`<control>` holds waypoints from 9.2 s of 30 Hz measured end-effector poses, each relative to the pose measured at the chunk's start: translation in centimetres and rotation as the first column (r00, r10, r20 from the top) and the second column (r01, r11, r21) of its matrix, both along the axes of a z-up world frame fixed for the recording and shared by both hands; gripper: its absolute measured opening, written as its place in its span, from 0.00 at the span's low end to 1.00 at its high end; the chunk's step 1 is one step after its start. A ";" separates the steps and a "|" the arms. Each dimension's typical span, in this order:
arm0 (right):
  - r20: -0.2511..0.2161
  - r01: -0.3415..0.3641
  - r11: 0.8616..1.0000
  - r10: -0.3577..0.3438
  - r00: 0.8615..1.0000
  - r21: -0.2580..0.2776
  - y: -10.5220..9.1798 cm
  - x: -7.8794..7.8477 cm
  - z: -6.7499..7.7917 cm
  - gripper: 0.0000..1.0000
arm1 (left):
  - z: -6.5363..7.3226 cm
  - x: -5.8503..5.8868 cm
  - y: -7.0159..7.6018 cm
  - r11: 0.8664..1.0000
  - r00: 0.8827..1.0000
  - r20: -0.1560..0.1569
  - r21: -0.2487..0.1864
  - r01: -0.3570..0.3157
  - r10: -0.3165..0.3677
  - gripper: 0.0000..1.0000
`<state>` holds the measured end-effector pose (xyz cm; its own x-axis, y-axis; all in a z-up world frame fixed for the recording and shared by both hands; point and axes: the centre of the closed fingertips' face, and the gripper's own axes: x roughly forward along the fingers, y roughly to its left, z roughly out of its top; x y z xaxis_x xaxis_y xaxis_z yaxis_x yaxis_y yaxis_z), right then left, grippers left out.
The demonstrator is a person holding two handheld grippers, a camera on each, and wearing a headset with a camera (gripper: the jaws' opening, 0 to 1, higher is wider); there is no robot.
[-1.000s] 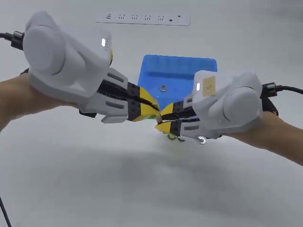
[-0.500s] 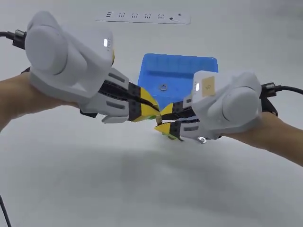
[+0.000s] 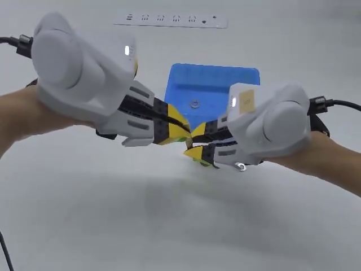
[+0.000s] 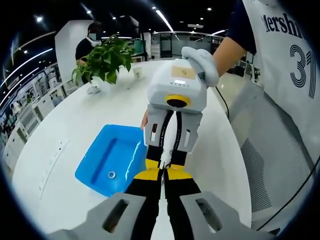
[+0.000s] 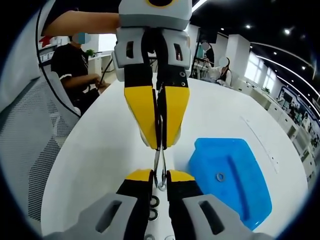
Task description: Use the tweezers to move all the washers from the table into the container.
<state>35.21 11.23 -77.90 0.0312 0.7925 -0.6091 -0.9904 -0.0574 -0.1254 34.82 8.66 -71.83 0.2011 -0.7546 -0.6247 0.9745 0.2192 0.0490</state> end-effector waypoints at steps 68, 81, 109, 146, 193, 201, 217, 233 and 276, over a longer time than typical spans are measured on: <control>0.186 -0.031 0.998 0.021 0.982 0.051 -1.7 5.6 8.0 0.10 | 7.3 4.9 -1.0 0.998 0.981 0.190 -0.052 0.037 -0.026 0.06; 0.153 -0.006 1.000 0.003 0.988 0.020 -1.7 8.5 4.4 0.10 | 4.0 7.5 -1.3 0.998 0.987 0.161 -0.064 0.030 -0.019 0.06; 0.021 0.047 0.999 -0.048 0.999 0.010 -2.1 9.3 0.8 0.10 | 0.1 9.4 -1.5 0.998 0.997 0.074 -0.054 0.028 -0.024 0.06; 0.120 -0.022 0.999 0.017 0.993 0.035 -1.9 6.0 7.2 0.08 | 7.1 5.0 -2.6 0.990 0.985 0.168 -0.126 0.067 -0.045 0.06; -0.007 0.031 0.999 -0.031 1.000 0.018 -3.2 -2.5 3.1 0.11 | 3.9 -3.2 -2.8 0.976 0.998 0.062 -0.216 -0.004 0.018 0.06; -0.030 0.037 0.999 -0.037 0.999 0.004 -3.1 -1.9 1.9 0.11 | 2.8 -2.3 -2.4 0.975 0.999 0.031 -0.221 -0.021 0.029 0.05; -0.050 0.036 0.999 -0.037 0.998 -0.021 -3.4 -1.6 0.1 0.11 | 0.9 -1.6 -2.6 0.972 0.999 -0.020 -0.232 -0.032 0.028 0.05; -0.055 0.050 0.999 -0.051 0.997 -0.020 -3.4 -1.4 -0.3 0.11 | 0.4 -1.2 -2.5 0.973 0.999 -0.027 -0.227 -0.047 0.042 0.05; -0.029 -0.012 1.000 0.012 0.999 0.006 -2.7 -2.0 2.7 0.10 | 2.9 -1.9 -2.5 0.974 1.000 -0.005 -0.224 -0.031 0.031 0.05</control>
<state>33.17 8.49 -75.21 0.0037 0.7964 -0.6047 -0.9929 -0.0688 -0.0966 32.96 6.20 -68.89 0.2257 -0.8689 -0.4405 0.9671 0.2543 -0.0061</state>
